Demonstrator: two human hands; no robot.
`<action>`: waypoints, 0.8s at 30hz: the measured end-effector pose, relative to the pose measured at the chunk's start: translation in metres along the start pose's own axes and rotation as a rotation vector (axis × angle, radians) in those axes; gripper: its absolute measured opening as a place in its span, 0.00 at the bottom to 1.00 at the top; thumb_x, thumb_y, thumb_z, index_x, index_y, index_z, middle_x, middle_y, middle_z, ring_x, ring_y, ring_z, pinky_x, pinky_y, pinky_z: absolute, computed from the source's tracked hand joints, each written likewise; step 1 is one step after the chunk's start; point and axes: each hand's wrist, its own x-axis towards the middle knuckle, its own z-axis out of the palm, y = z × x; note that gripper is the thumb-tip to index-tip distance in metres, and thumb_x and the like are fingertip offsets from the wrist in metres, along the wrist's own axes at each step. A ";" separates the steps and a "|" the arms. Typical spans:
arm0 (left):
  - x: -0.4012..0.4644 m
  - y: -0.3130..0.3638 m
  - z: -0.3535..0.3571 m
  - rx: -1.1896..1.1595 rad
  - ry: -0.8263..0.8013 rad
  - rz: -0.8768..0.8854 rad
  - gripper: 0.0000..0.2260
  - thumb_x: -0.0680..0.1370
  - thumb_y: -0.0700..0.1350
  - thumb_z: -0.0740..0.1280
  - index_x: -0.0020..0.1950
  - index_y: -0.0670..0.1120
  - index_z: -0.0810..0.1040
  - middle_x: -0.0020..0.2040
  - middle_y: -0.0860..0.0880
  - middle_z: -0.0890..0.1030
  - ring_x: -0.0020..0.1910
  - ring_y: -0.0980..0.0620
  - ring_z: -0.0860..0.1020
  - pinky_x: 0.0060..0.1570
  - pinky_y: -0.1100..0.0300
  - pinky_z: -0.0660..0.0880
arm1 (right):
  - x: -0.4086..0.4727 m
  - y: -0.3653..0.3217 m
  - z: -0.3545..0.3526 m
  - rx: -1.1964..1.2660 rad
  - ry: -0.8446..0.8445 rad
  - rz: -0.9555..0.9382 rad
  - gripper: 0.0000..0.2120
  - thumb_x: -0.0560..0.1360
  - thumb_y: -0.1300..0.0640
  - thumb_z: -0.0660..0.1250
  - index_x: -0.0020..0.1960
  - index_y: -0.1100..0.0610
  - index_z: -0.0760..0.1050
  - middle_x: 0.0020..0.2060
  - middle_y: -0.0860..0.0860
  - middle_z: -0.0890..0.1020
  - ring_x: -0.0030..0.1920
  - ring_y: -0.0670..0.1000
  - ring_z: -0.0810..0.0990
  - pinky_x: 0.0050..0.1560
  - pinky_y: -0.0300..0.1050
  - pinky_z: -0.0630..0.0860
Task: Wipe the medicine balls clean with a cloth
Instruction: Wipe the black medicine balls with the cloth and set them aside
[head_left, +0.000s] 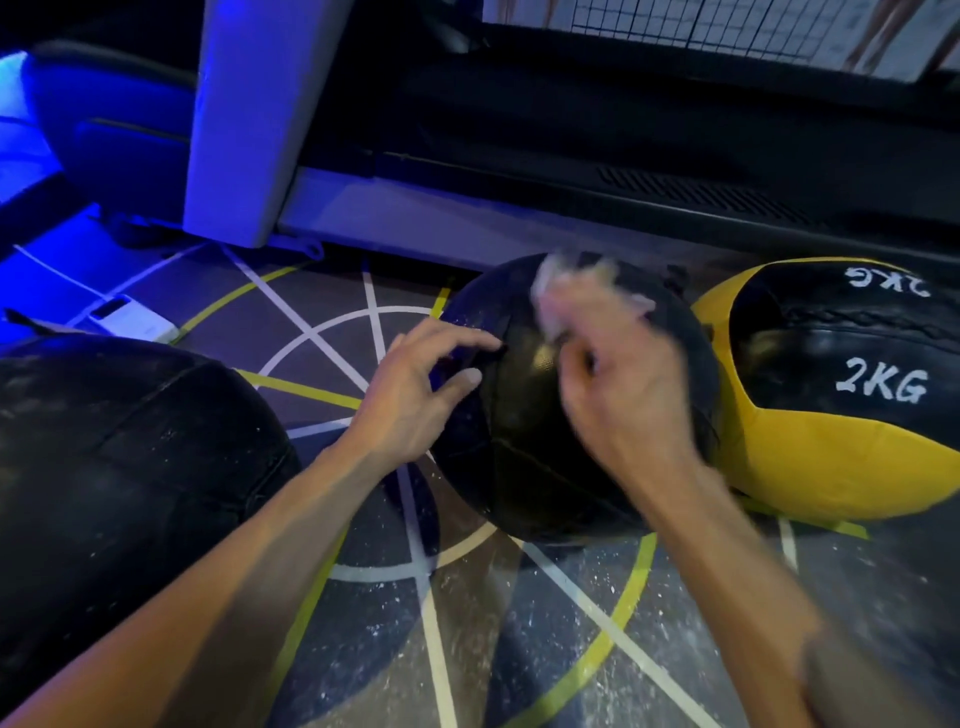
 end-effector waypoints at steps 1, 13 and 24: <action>0.000 -0.001 0.000 -0.026 0.009 -0.007 0.18 0.79 0.37 0.70 0.61 0.59 0.81 0.59 0.62 0.78 0.61 0.61 0.75 0.69 0.47 0.69 | -0.015 -0.004 0.012 -0.054 -0.089 -0.041 0.20 0.76 0.70 0.64 0.66 0.61 0.78 0.65 0.57 0.79 0.66 0.57 0.78 0.65 0.59 0.78; -0.005 0.008 -0.005 0.034 -0.020 -0.051 0.20 0.82 0.33 0.62 0.61 0.57 0.80 0.61 0.62 0.80 0.60 0.65 0.76 0.59 0.65 0.71 | -0.057 -0.019 -0.017 0.102 -0.003 -0.105 0.17 0.85 0.60 0.55 0.67 0.59 0.79 0.68 0.50 0.79 0.70 0.48 0.76 0.74 0.49 0.70; -0.013 0.009 -0.006 0.045 -0.005 0.062 0.16 0.84 0.37 0.58 0.60 0.57 0.76 0.57 0.61 0.82 0.61 0.56 0.79 0.61 0.52 0.76 | -0.106 -0.043 0.003 0.201 -0.304 -0.059 0.20 0.74 0.63 0.61 0.59 0.50 0.83 0.60 0.41 0.84 0.63 0.40 0.80 0.61 0.44 0.80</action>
